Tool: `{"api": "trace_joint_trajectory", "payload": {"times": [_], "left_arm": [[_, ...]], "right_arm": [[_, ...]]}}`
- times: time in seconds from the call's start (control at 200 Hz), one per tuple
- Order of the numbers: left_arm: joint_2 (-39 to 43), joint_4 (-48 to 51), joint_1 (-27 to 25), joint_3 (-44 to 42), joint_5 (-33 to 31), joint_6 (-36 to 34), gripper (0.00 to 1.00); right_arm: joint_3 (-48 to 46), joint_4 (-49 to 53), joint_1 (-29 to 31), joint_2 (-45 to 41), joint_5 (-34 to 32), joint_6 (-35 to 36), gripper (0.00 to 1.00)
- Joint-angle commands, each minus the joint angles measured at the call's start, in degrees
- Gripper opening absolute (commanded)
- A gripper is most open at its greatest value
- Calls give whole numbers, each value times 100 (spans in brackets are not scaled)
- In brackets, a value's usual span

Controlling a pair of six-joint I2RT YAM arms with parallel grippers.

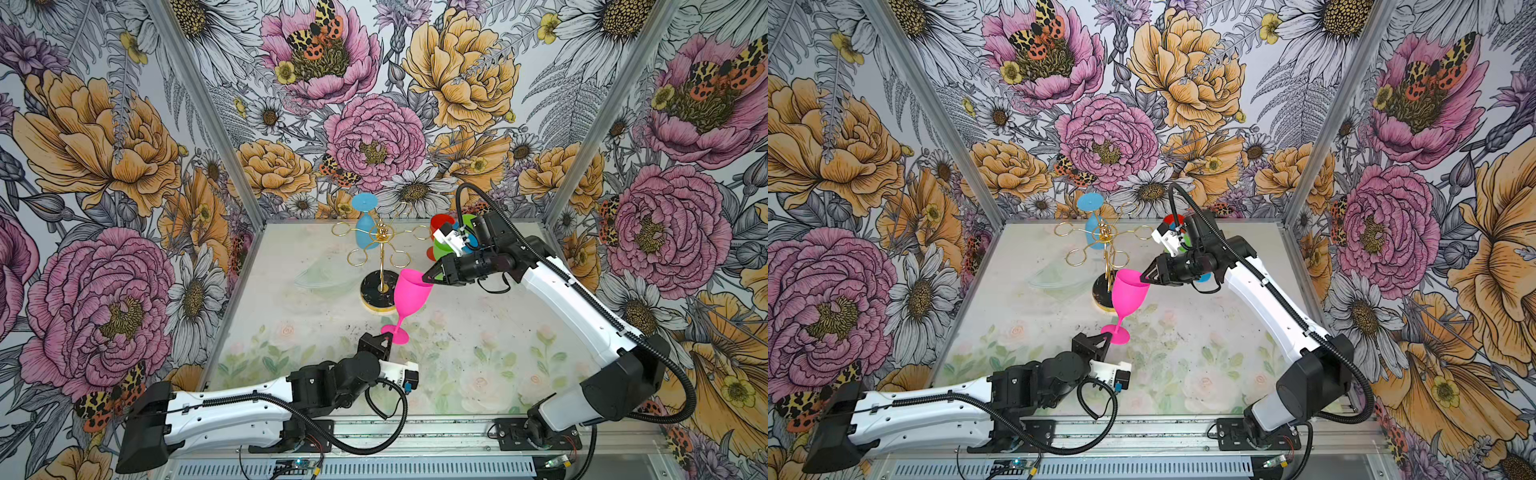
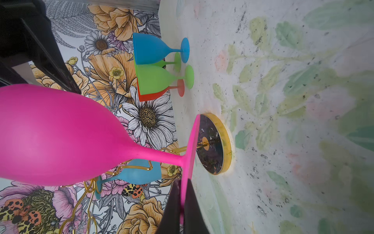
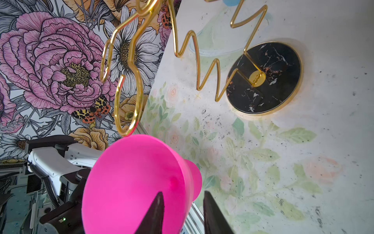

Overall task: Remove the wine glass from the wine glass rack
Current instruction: 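Close the right gripper on the pink glass bowl rim while the left holds the foot, then open the left gripper off the foot while the right gripper carries the glass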

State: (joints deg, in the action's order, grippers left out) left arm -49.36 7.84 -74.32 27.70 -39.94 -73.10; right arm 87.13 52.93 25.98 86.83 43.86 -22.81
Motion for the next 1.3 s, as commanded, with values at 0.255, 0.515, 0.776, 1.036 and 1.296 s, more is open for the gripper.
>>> {"api": "trace_joint_trajectory", "payload": {"times": [0.255,0.515,0.776,1.036,1.296], "left_arm": [[-64,-595,-34,-105,-347,-280,0],[-38,-583,-51,-228,-153,-68,19],[84,-437,-48,-257,242,743,42],[137,-336,-46,-248,441,2001,58],[213,-363,281,64,439,4006,71]], "right_arm": [[-118,-1,52,44,84,185,14],[-157,-1,48,-43,-169,244,0],[-164,-9,31,-206,-928,322,0],[-144,-15,48,-505,-2385,560,0],[-253,-35,75,-625,-3717,712,0]]}}
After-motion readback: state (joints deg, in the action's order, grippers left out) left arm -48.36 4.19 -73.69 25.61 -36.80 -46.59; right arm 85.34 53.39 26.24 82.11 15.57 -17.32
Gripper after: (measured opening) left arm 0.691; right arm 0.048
